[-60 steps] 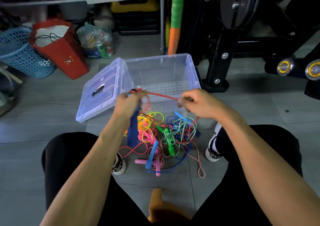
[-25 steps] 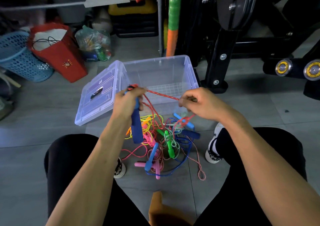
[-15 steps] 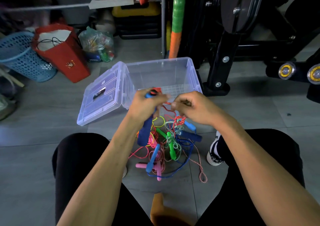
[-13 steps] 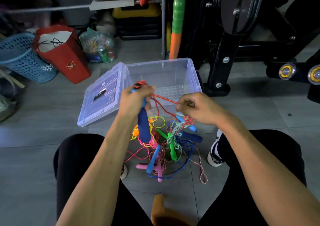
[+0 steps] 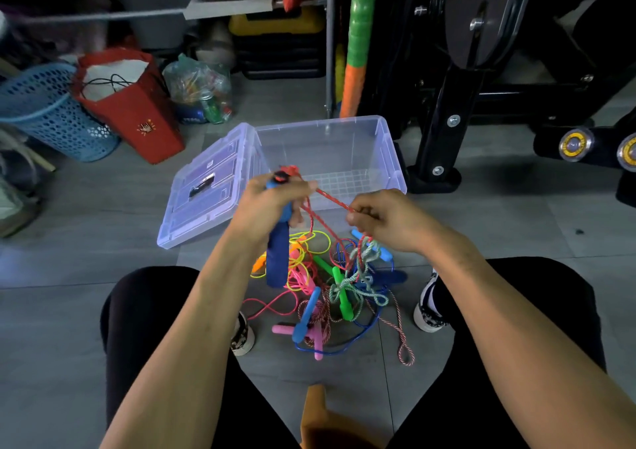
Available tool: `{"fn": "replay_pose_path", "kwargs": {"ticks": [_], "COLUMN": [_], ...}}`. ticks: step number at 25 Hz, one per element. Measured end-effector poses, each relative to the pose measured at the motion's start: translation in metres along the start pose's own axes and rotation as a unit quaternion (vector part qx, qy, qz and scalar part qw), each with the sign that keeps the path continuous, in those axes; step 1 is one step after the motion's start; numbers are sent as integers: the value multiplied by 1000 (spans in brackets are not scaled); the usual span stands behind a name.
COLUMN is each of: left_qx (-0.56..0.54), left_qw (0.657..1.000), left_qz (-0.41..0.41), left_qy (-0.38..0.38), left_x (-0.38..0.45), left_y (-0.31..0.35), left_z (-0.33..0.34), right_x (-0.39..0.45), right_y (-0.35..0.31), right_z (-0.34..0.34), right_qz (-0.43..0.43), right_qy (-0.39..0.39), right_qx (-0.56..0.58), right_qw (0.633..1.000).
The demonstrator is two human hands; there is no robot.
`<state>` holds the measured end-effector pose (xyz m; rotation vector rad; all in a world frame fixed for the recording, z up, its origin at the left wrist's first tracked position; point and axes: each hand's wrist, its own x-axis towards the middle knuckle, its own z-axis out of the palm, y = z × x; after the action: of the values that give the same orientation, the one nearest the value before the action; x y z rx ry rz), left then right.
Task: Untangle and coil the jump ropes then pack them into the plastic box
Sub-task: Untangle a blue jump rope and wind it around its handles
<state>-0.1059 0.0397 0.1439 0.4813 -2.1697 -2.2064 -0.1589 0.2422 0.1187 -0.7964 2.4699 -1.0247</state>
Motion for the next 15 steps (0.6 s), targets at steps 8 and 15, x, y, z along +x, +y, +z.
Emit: {"fn": "replay_pose_path", "kwargs": {"ticks": [8, 15], "left_qx": [-201, -257], "left_qw": [973, 956], "left_qz": [-76, -96], "left_qy": [87, 102], "left_x": [0, -2], "left_y": [2, -2], "left_z": [-20, -30], "right_x": [3, 0], "right_y": [15, 13], "right_z": [4, 12], "right_qz": [76, 97], "right_qy": [-26, -128], "right_qx": [-36, 73], "right_qw": [996, 984]}}
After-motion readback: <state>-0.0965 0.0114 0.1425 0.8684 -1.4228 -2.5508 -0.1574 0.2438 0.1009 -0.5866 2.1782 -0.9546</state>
